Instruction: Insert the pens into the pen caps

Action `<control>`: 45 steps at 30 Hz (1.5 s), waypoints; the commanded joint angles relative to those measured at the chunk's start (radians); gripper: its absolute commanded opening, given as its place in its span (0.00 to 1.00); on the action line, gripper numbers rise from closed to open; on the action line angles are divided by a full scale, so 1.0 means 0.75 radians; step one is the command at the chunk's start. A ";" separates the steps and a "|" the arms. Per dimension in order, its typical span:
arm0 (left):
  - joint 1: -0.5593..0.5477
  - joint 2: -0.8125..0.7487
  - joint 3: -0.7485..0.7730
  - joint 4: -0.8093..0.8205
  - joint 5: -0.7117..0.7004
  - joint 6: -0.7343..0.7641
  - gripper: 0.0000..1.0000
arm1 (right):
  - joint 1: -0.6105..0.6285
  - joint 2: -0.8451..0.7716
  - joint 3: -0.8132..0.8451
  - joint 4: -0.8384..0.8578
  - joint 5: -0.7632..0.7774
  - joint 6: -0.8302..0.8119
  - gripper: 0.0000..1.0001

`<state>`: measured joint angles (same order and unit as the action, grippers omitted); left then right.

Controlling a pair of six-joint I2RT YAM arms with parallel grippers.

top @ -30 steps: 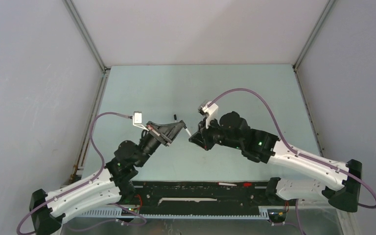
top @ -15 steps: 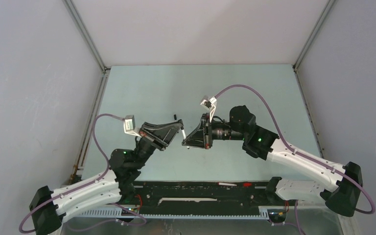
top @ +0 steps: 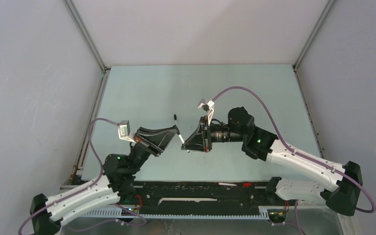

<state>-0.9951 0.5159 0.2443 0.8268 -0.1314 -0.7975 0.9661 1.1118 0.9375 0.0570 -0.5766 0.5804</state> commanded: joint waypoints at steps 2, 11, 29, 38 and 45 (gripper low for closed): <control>-0.026 -0.109 -0.061 -0.546 -0.017 0.130 0.37 | -0.009 -0.090 0.086 0.252 0.090 -0.054 0.00; -0.025 -0.271 -0.002 -0.843 -0.116 0.133 0.90 | -0.006 -0.109 0.086 0.039 0.308 -0.125 0.00; -0.031 -0.102 0.692 -2.532 -1.011 -0.501 0.93 | -0.006 -0.124 0.085 -0.458 1.037 -0.131 0.00; -0.033 -0.441 0.636 -2.317 -0.791 -0.128 1.00 | -0.023 -0.054 0.085 -0.502 1.132 -0.108 0.00; -0.033 -0.373 0.959 -2.633 -0.917 -0.080 1.00 | -0.111 0.040 0.086 -0.559 1.191 0.021 0.00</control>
<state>-1.0145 0.2001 0.8280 -1.0283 -0.7589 -0.9230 0.9199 1.1049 0.9661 -0.3424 0.2607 0.5259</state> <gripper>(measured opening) 0.995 0.061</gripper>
